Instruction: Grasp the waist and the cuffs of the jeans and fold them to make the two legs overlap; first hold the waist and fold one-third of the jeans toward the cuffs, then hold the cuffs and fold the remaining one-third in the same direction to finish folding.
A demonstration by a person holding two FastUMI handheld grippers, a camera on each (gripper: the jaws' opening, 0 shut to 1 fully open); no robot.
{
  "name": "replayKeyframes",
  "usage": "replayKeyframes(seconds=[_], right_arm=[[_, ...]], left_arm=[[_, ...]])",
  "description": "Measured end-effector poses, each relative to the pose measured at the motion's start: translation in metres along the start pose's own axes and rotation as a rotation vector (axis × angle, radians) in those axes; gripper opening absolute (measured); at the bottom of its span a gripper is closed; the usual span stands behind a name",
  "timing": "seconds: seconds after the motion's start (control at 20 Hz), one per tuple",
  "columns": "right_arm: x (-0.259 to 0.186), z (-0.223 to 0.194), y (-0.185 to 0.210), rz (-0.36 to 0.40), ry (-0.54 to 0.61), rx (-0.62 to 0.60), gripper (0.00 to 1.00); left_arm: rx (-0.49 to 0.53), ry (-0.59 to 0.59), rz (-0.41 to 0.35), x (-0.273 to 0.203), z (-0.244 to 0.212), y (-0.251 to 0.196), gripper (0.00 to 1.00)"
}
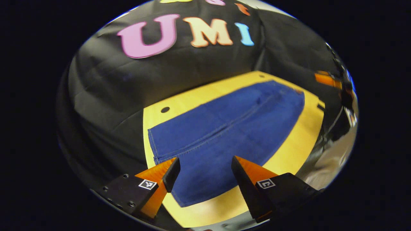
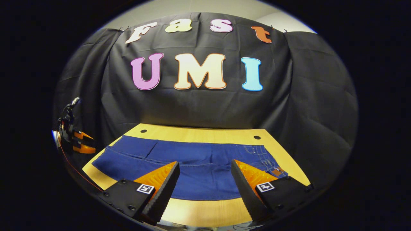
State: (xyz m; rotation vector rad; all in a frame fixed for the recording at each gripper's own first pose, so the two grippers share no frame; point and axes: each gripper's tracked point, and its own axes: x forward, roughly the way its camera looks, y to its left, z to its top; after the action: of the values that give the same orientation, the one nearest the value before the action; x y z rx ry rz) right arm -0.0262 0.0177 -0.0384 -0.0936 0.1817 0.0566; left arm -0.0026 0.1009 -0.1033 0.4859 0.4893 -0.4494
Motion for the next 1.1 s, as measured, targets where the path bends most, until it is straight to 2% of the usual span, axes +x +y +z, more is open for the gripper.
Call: replayKeyframes(seconds=[0.1, 0.15, 0.2, 0.3, 0.35, 0.75, 0.8, 0.85, 1.1], right_arm=[[0.000, -0.007, 0.005, 0.014, 0.021, 0.000, 0.99], [0.000, -0.010, 0.008, 0.026, 0.028, -0.004, 0.99], [-0.001, -0.010, 0.012, 0.037, 0.035, -0.006, 0.99], [-0.004, -0.008, 0.013, 0.044, 0.028, -0.011, 0.99], [-0.005, -0.008, 0.013, 0.045, 0.028, -0.013, 0.99], [-0.013, -0.023, -0.002, -0.003, 0.053, -0.022, 0.99], [-0.013, -0.024, -0.004, -0.009, 0.054, -0.023, 0.99], [-0.013, -0.025, -0.005, -0.014, 0.054, -0.023, 0.99], [-0.011, -0.029, -0.007, -0.021, 0.072, -0.008, 0.99]], left_arm=[[0.110, 0.114, -0.112, 0.004, -0.028, -0.020, 0.94], [0.152, 0.169, -0.170, 0.004, -0.041, -0.031, 0.97], [0.191, 0.230, -0.205, 0.006, -0.056, -0.037, 1.00], [0.241, 0.340, -0.248, 0.009, -0.084, -0.039, 0.89], [0.250, 0.387, -0.271, 0.011, -0.096, -0.039, 0.96], [0.284, 0.530, -0.273, 0.020, -0.121, -0.015, 0.93], [0.294, 0.541, -0.270, 0.020, -0.121, -0.014, 0.87], [0.299, 0.546, -0.270, 0.021, -0.123, -0.014, 0.93], [0.307, 0.561, -0.301, 0.023, -0.124, -0.018, 0.92]])
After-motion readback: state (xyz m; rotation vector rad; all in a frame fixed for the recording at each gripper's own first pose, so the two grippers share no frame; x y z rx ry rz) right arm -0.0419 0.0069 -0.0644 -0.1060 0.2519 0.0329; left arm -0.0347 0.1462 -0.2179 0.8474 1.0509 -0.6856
